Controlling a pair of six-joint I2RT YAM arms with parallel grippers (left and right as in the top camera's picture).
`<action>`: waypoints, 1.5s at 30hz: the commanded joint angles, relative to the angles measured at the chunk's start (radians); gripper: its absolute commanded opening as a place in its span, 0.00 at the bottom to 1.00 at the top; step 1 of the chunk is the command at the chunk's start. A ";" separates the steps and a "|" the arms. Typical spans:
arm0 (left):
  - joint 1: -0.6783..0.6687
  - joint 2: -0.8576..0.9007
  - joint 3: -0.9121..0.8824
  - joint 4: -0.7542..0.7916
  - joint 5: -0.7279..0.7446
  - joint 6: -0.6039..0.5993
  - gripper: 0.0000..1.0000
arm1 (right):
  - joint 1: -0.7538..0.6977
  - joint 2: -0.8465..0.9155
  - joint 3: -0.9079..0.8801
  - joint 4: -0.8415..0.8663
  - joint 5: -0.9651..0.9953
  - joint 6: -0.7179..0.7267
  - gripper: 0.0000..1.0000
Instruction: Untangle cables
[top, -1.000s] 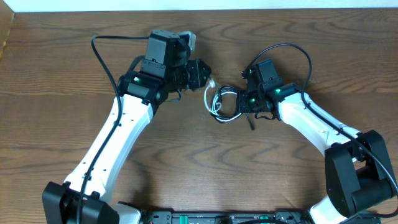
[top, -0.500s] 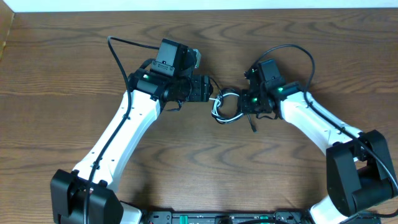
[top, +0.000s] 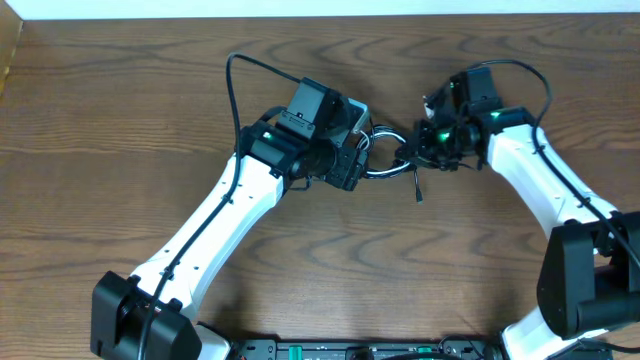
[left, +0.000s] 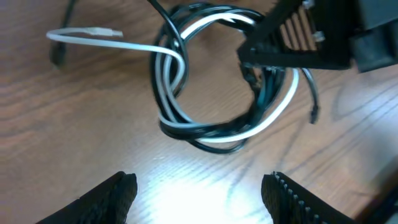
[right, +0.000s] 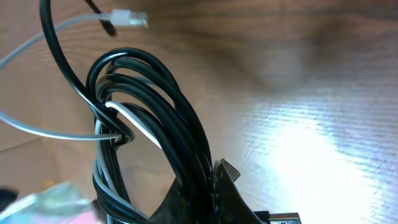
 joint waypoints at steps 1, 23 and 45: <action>0.001 0.011 0.002 0.026 -0.036 0.033 0.70 | -0.026 0.003 0.018 -0.001 -0.167 -0.026 0.03; 0.002 0.211 0.002 0.160 -0.121 -0.854 0.51 | -0.034 0.003 0.018 0.003 -0.082 -0.042 0.02; -0.072 0.329 0.002 0.228 -0.112 -0.979 0.30 | -0.028 0.003 0.018 0.010 -0.113 -0.033 0.01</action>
